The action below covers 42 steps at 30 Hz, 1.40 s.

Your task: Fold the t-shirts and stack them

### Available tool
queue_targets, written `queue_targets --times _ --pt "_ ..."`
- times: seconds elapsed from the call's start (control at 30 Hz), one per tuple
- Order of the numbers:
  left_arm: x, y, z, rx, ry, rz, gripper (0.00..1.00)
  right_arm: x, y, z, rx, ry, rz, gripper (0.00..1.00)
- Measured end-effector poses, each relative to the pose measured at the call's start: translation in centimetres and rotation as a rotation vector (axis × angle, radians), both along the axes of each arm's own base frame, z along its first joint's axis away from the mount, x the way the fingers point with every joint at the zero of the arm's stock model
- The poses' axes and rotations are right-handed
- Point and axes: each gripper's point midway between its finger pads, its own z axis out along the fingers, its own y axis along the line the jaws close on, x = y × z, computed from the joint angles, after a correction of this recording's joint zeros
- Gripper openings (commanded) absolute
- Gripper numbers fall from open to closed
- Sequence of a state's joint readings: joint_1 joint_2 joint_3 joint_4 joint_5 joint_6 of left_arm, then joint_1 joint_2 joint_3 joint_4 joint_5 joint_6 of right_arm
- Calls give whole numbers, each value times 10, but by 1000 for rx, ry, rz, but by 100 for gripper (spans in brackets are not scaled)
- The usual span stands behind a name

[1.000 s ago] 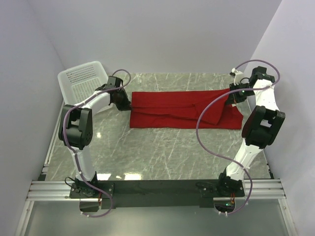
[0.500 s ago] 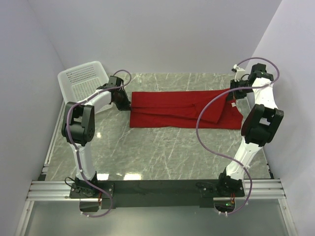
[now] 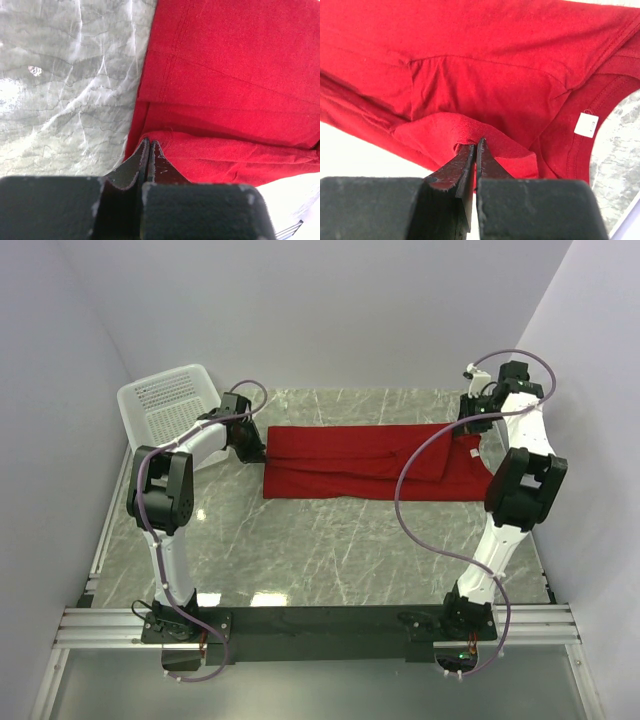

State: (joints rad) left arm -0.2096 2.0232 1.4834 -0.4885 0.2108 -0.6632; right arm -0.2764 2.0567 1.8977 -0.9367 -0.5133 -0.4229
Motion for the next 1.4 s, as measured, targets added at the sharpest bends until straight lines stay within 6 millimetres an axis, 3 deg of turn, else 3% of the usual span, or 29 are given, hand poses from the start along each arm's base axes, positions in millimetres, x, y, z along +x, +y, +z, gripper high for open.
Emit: queue_targets --times 0.37,0.6,0.93,1.4 --pt "1 3 0 14 1 1 1 24 -10 5 -36 -36 -115 0" --pt "8 3 -2 22 -4 -2 1 35 -4 3 -48 -44 -155 0" --pt "7 4 -7 26 10 -2 1 49 -3 -19 -79 -19 -230 0" --pt "7 4 -7 30 10 0 1 67 4 -14 -91 -62 -333 0"
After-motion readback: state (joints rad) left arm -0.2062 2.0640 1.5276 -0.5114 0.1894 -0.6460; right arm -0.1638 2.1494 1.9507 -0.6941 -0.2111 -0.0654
